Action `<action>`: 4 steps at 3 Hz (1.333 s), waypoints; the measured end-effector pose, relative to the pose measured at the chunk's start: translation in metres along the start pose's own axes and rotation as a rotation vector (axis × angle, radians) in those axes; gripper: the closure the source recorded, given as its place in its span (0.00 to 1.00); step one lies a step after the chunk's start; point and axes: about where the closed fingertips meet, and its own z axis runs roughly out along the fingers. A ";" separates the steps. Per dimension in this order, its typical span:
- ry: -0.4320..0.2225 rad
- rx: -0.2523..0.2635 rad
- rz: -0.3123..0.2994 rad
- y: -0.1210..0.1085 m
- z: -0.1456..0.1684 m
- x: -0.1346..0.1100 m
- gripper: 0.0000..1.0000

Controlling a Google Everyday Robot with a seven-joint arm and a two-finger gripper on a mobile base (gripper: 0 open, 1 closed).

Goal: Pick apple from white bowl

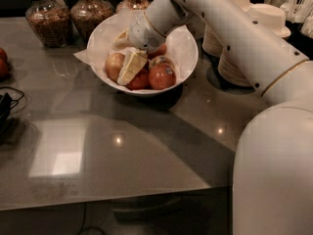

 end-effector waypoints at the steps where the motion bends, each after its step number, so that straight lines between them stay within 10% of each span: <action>1: -0.001 -0.002 0.003 0.000 0.002 0.001 0.45; 4: -0.001 0.001 0.030 0.000 0.006 0.007 1.00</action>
Offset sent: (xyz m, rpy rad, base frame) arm 0.0054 -0.0030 -0.0071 0.0035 0.0210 -0.0282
